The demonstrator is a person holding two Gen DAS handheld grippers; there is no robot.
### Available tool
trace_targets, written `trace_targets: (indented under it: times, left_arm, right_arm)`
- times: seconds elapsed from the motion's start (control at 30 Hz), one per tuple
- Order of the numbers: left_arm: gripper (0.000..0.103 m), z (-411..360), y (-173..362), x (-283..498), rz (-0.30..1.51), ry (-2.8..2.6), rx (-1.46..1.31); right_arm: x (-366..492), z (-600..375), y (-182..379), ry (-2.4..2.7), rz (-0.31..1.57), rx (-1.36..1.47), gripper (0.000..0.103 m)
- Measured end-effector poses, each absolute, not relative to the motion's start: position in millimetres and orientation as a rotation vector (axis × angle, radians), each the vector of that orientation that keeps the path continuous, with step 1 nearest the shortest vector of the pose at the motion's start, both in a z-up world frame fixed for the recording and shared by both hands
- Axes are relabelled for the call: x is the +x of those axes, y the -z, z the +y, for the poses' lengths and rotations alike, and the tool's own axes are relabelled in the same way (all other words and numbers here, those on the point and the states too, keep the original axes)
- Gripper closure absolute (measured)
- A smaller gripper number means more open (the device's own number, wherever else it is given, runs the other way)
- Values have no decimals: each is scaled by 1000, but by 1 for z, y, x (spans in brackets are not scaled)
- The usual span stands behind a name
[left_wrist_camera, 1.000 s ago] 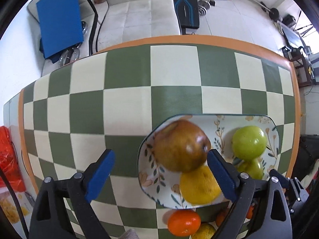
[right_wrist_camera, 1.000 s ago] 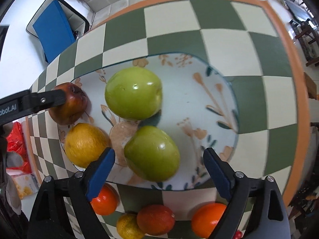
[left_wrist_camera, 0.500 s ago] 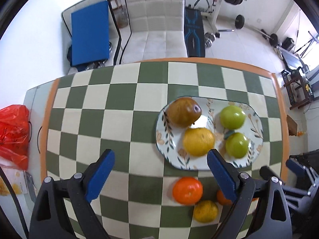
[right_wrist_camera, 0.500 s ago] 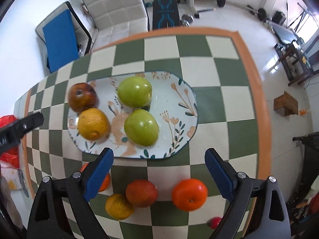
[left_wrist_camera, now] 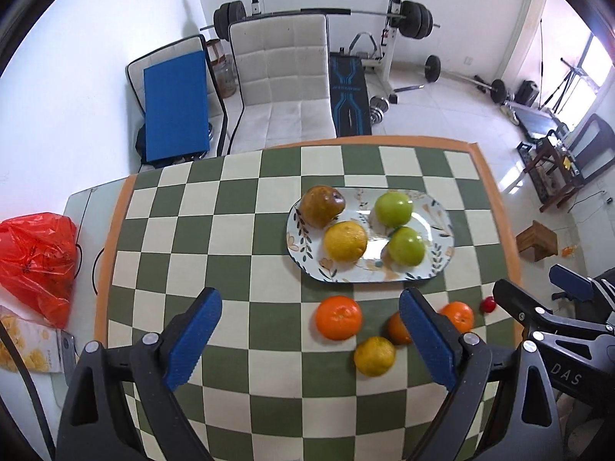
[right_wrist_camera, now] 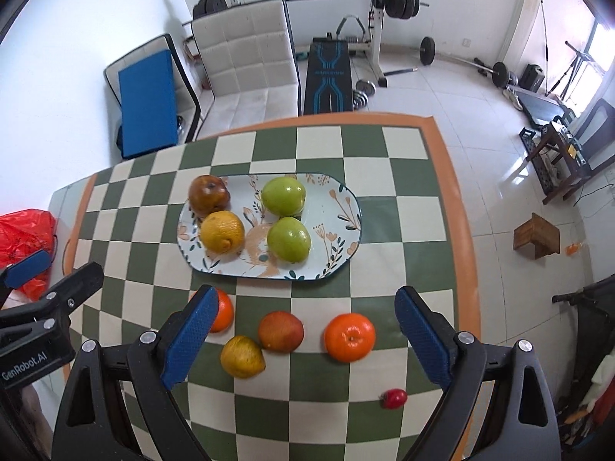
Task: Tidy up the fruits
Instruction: 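Open both tools and raise them away from the plate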
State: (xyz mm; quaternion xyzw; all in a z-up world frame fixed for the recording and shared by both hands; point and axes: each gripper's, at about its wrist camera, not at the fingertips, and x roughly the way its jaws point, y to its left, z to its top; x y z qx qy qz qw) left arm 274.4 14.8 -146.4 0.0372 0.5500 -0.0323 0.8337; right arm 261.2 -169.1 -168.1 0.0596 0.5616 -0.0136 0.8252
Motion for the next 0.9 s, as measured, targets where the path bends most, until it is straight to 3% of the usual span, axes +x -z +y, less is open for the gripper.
trace_targets:
  times: [0.57,0.77,0.8,0.9]
  left_arm:
    - [9,8,113,240,1102,90,70]
    - [8,9,125,249,1121,58,87]
    - [0,10,131,253,1130,44,97]
    - [0,17,160,268,1183,-15,132]
  right_arm:
    - [205,-175,110,30,1095,163,8]
    - [212,-178,113,32,1088,187,8]
    - [215,-180,119,30,1097,197,8]
    - [230,-184,152,9,1162,253,7]
